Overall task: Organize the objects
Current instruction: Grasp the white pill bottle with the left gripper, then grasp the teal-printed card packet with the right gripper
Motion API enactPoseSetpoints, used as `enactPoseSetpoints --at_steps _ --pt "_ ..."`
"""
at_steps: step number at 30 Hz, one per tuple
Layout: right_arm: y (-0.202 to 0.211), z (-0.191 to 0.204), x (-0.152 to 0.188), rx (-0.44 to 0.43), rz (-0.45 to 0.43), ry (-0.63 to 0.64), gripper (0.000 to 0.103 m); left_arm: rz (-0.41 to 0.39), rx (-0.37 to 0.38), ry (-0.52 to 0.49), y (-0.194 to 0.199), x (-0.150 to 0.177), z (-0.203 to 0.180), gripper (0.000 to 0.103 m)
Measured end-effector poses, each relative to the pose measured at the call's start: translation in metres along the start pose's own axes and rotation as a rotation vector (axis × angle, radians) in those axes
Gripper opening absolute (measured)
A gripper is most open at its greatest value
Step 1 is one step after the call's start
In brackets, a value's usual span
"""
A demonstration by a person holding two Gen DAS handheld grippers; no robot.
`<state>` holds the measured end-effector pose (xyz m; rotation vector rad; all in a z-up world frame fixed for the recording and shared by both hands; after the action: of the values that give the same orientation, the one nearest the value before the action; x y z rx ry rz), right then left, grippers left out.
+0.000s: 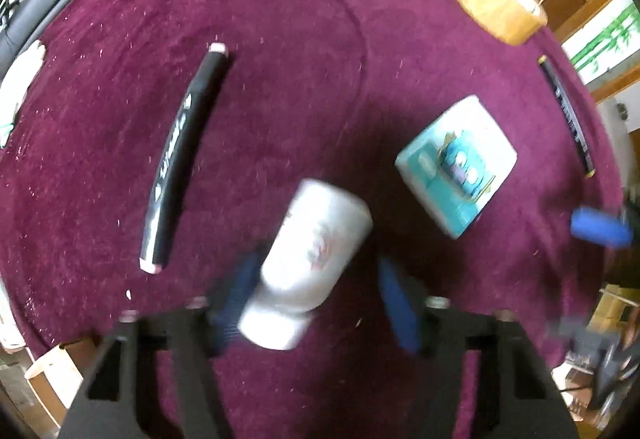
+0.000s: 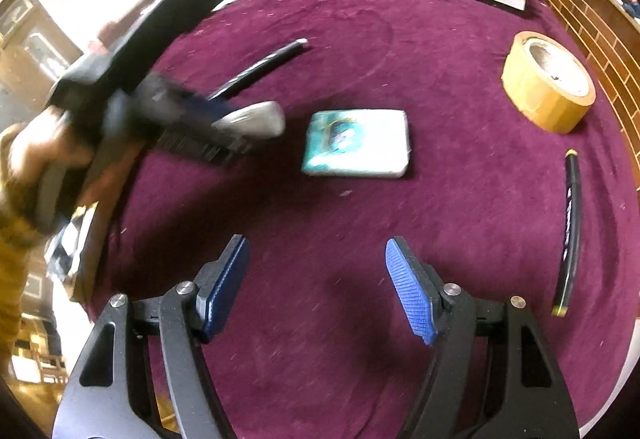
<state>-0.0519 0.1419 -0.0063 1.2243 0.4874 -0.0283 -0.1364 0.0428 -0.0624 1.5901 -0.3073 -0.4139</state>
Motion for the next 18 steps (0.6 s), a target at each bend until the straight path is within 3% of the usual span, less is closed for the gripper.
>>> enactPoseSetpoints --at_steps 4,10,15,18 --pt "-0.022 -0.014 -0.023 0.035 0.022 -0.02 0.071 -0.033 -0.007 0.007 0.004 0.008 0.001 0.034" --pt "-0.047 -0.02 -0.056 0.081 0.037 -0.02 0.071 -0.033 0.045 0.091 0.009 0.032 0.01 0.034" --pt "-0.07 -0.008 -0.071 0.156 0.073 0.043 0.071 -0.012 0.072 0.151 0.013 0.075 0.011 0.034" --pt "-0.076 -0.006 -0.071 0.133 0.082 0.037 0.074 -0.015 0.1 0.173 0.015 0.101 0.009 0.034"
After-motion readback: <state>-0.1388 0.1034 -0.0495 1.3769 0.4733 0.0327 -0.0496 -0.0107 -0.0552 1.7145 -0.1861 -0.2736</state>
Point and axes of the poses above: each gripper's, at about its wrist camera, not at the fingertips, and y roughly against the way its jaws point, z to its left, x to its underside, the point moved 6 cm from there along -y, roughly the way its jaws point, and after that the axes turned 3 degrees about z, right-handed, at the moved point
